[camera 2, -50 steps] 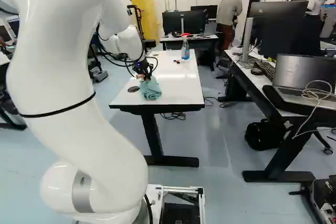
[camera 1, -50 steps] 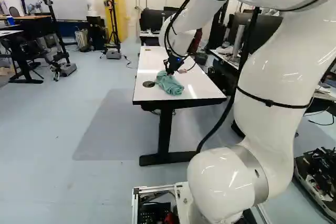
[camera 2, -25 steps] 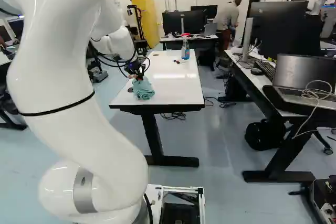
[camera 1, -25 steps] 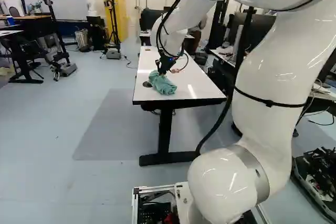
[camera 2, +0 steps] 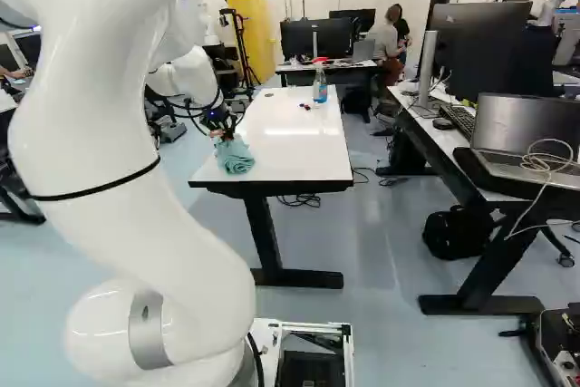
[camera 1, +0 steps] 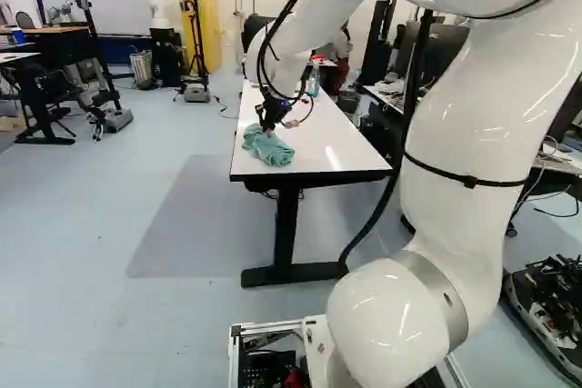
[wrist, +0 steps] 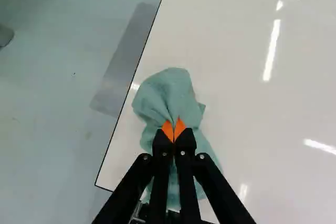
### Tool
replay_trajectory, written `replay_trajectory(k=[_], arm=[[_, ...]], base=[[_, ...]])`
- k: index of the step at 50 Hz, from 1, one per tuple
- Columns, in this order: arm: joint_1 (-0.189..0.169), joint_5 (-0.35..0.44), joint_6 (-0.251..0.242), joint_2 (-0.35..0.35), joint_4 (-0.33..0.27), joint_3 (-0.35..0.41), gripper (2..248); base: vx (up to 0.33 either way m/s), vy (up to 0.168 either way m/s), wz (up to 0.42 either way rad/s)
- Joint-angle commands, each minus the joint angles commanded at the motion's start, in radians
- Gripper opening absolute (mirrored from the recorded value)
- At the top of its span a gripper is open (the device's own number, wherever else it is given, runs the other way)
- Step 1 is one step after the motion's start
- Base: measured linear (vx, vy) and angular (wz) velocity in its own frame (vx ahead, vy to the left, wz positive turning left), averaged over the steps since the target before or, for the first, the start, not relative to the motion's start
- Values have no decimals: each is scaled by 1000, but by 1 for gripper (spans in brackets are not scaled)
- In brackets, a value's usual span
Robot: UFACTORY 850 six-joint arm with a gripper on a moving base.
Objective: Clean the table with the green towel
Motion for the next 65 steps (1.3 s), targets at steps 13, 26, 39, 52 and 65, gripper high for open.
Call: replay_trajectory(k=[13,26,39,52,65], arm=[[0,0,0,0,0,0,73],[0,0,0,0,0,0,181],[-1,0,0,2,0,1,247],[-30,0,0,57,0,33,247],[-69,0,0,119,0,73,247]], base=[[0,0,0],[0,0,0],[0,0,0],[0,0,0],[0,0,0]])
